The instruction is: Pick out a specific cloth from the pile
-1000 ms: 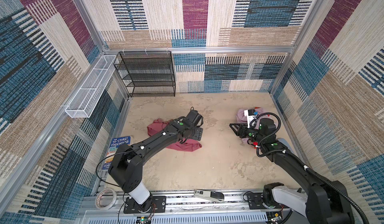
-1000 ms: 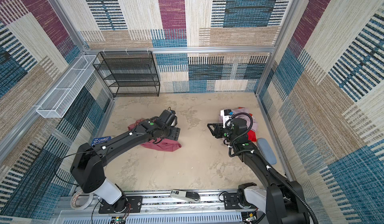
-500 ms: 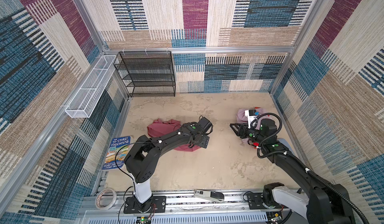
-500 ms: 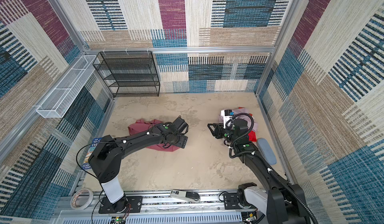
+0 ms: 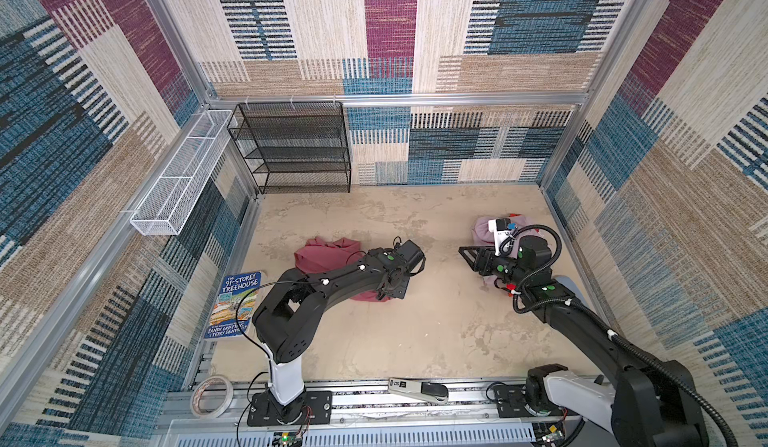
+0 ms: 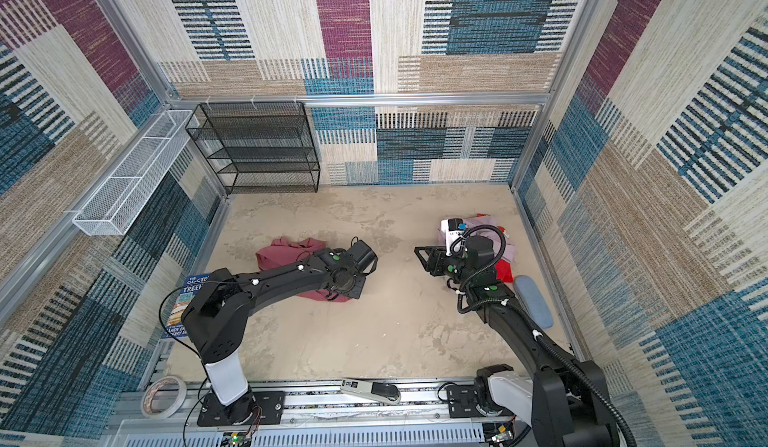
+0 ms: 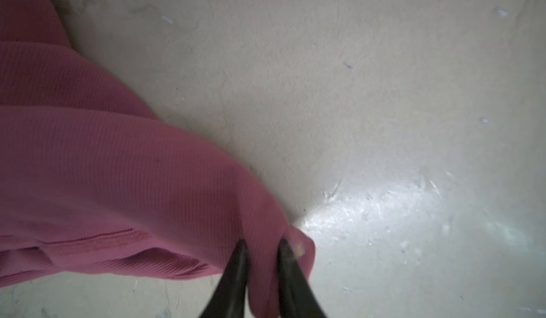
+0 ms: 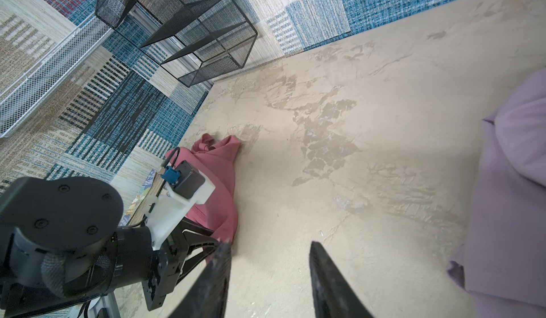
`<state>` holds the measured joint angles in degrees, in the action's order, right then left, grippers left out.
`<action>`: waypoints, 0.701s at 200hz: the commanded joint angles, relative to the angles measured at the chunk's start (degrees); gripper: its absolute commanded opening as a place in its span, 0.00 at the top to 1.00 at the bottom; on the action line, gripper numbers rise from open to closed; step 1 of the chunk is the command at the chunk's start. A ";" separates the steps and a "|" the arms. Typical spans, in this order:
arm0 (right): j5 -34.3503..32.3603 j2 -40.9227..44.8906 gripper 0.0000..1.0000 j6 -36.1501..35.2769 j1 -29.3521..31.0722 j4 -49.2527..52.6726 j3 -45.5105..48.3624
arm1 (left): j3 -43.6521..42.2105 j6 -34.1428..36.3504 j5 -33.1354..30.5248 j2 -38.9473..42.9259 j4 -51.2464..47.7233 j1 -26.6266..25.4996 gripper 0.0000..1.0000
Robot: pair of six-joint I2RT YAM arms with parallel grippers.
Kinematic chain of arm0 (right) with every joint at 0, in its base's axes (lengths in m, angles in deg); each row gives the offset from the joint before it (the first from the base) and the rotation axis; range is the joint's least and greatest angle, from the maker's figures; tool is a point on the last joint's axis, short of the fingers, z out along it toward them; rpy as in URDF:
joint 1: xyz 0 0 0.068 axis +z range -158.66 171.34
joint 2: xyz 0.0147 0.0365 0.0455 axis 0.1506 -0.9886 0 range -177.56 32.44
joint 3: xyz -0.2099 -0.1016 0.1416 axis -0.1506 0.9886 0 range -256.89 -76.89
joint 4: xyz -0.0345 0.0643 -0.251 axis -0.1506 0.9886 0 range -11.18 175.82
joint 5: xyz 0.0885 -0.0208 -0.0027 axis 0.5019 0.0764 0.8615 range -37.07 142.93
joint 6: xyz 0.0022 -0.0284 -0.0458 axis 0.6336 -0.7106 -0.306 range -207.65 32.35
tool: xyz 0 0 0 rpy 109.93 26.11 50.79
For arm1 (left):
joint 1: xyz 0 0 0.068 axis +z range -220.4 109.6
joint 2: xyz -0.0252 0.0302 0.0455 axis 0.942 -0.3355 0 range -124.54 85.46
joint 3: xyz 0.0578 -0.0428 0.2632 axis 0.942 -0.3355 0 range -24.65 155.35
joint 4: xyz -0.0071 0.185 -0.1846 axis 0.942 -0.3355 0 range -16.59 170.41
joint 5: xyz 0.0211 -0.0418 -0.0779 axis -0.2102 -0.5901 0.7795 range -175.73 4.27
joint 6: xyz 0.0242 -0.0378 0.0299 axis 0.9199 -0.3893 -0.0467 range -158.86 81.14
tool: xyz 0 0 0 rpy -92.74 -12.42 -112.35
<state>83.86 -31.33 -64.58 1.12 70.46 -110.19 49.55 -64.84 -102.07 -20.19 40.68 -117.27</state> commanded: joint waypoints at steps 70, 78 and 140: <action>0.46 0.56 0.54 0.62 0.07 -1.31 -0.64 | 3.17 0.01 -3.79 5.95 -6.10 1.66 1.00; 0.18 0.76 0.54 0.49 0.06 -1.39 -0.49 | 3.47 0.67 -4.08 7.44 -6.49 2.62 1.00; 0.72 -0.13 0.54 0.79 0.07 -1.99 -0.88 | 3.86 5.50 -2.94 17.82 -6.43 14.76 1.00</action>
<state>83.91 -31.11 -64.51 1.12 70.46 -110.25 52.82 -62.81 -105.06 -4.54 35.41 -106.23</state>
